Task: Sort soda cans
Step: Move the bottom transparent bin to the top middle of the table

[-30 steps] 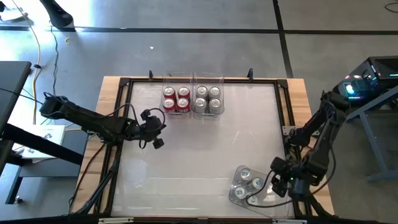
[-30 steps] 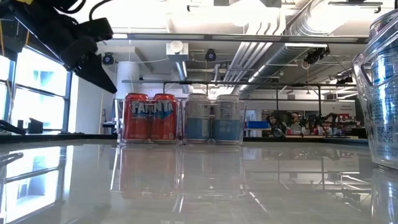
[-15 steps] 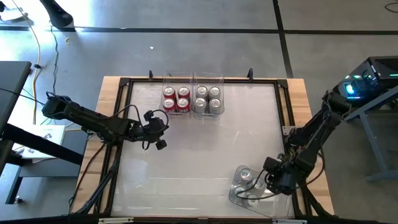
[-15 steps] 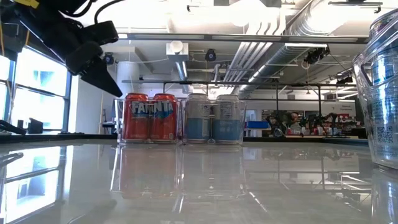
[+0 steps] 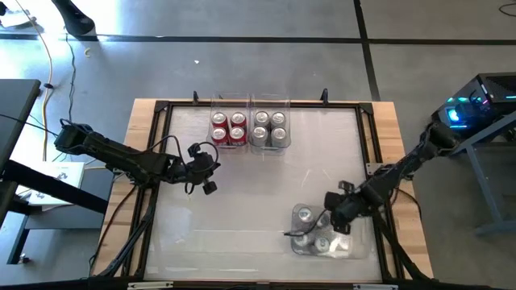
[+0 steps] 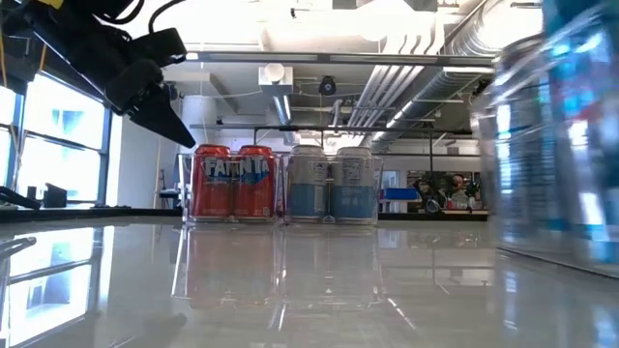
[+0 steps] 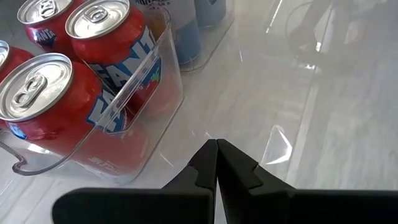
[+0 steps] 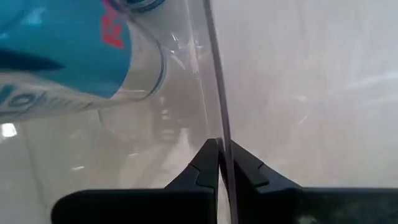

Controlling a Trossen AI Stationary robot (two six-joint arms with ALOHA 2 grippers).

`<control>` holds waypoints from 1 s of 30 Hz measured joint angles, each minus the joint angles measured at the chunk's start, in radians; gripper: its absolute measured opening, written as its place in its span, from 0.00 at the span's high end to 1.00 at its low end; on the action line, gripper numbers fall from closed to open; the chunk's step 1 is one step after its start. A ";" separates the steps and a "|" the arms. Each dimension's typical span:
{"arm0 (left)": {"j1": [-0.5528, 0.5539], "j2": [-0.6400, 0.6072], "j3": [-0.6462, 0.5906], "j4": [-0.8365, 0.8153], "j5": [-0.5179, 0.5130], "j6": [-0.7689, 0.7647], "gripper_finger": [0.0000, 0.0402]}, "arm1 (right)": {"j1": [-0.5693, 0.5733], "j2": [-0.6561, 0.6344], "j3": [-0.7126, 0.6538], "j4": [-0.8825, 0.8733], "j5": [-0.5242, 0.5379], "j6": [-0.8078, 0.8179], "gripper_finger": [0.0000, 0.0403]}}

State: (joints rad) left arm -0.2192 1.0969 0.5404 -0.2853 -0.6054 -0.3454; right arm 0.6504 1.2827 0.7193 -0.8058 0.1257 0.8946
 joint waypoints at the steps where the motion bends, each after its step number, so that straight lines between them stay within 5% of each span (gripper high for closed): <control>1: 0.000 0.000 0.000 0.000 0.002 0.000 1.00 | -0.032 0.000 0.000 0.002 0.000 -0.054 0.99; 15: -0.007 0.007 0.000 0.076 0.058 0.054 1.00 | -0.441 0.002 -0.002 0.095 -0.007 -0.776 0.99; 30: -0.051 0.281 0.096 0.362 0.213 0.316 1.00 | -0.613 0.002 -0.003 0.209 -0.029 -1.171 0.97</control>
State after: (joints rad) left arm -0.2699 1.3778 0.6367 0.0772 -0.3927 -0.0290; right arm 0.0371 1.2846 0.7166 -0.5964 0.0964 -0.2760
